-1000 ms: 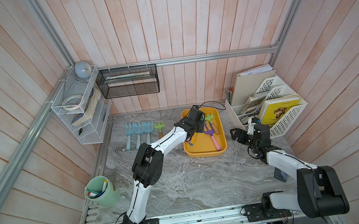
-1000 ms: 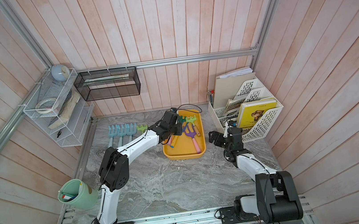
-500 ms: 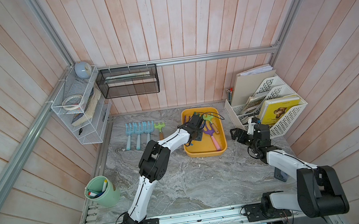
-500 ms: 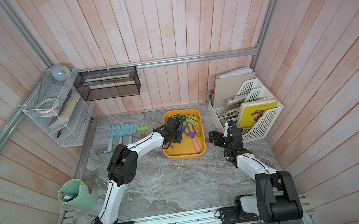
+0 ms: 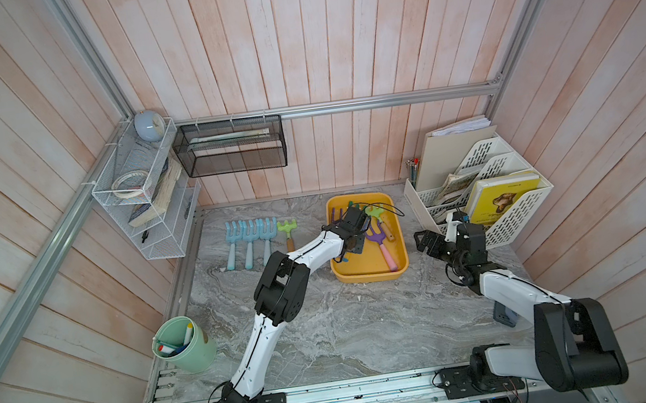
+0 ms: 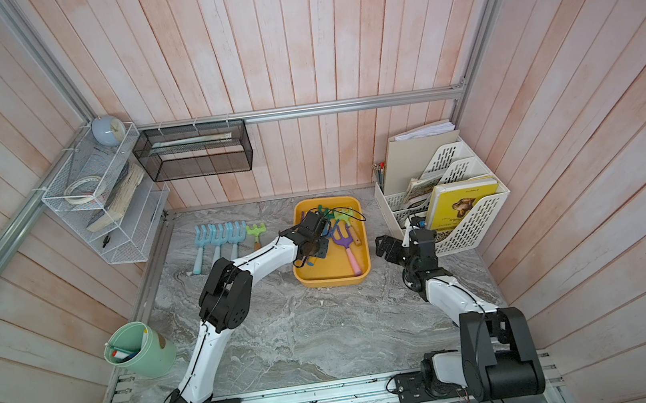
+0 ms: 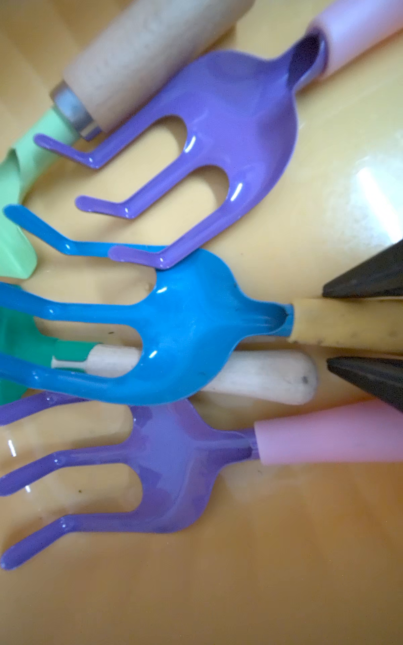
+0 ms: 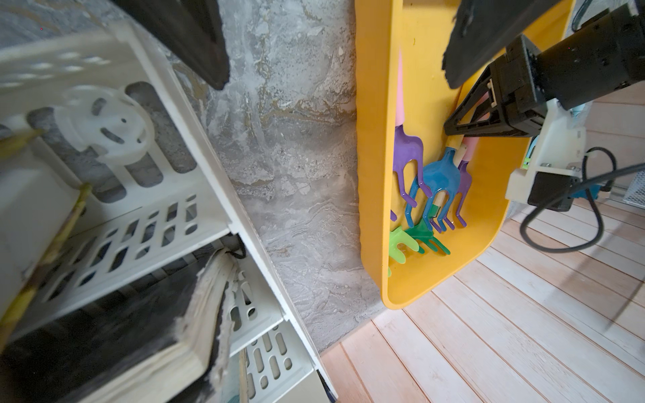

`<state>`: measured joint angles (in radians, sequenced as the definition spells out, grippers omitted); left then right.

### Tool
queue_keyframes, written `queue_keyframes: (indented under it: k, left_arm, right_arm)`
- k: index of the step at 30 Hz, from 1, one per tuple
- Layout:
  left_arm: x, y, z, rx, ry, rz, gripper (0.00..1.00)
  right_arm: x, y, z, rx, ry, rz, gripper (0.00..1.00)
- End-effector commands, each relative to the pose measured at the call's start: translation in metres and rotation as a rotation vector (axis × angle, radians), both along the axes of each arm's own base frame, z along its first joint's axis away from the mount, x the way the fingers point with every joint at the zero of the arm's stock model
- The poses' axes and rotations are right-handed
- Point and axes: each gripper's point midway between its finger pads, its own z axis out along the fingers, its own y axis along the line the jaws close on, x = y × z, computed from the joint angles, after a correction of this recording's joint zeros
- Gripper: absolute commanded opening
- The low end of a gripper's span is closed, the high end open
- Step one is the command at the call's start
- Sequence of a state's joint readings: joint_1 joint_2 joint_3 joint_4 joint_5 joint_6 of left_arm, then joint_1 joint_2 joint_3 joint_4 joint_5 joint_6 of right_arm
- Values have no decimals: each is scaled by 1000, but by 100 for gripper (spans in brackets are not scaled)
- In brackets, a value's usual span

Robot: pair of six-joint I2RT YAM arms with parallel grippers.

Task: Take the hand rake out of the storage box
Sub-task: Pick up the rake from the storage box, then place the rake at the center of the board.

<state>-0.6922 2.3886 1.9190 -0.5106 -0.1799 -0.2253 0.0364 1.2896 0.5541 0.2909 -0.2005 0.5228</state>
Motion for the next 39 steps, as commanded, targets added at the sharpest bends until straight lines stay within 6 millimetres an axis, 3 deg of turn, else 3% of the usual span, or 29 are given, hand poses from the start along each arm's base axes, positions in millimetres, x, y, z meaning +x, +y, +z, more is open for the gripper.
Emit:
queue_keyframes:
  k: [1, 5, 10, 14, 21, 25, 30, 34, 39]
  left_arm:
    - [1, 2, -2, 35, -2, -6, 21]
    - [-3, -3, 32, 23, -60, -20, 18]
    - [-13, -7, 92, -79, -148, -40, 15]
    - [-22, -2, 114, -118, -184, -49, 15]
    - [-19, 14, 110, -97, -169, -4, 15]
    - [-20, 30, 127, -150, -197, 39, 13]
    - [-21, 96, 150, -300, -268, 200, 13]
    - [-16, 137, 138, -380, -247, 283, 13]
    - [-1, 149, 103, -371, -174, 303, 13]
  right_arm:
    - [-2, -1, -7, 6, 14, -2, 98]
    - [-2, -1, -7, 5, 12, -3, 98]
    - [-2, -1, -7, 6, 12, -4, 98]
    - [-2, -1, -6, 8, 10, -2, 98]
    - [-3, 0, -6, 13, 7, 2, 98]
    - [-4, 0, -5, 11, 5, 0, 98]
    - [-2, 1, -6, 14, 6, 5, 98]
    - [-2, 1, -7, 16, 9, 7, 98]
    - [-3, 1, -7, 16, 11, 6, 98]
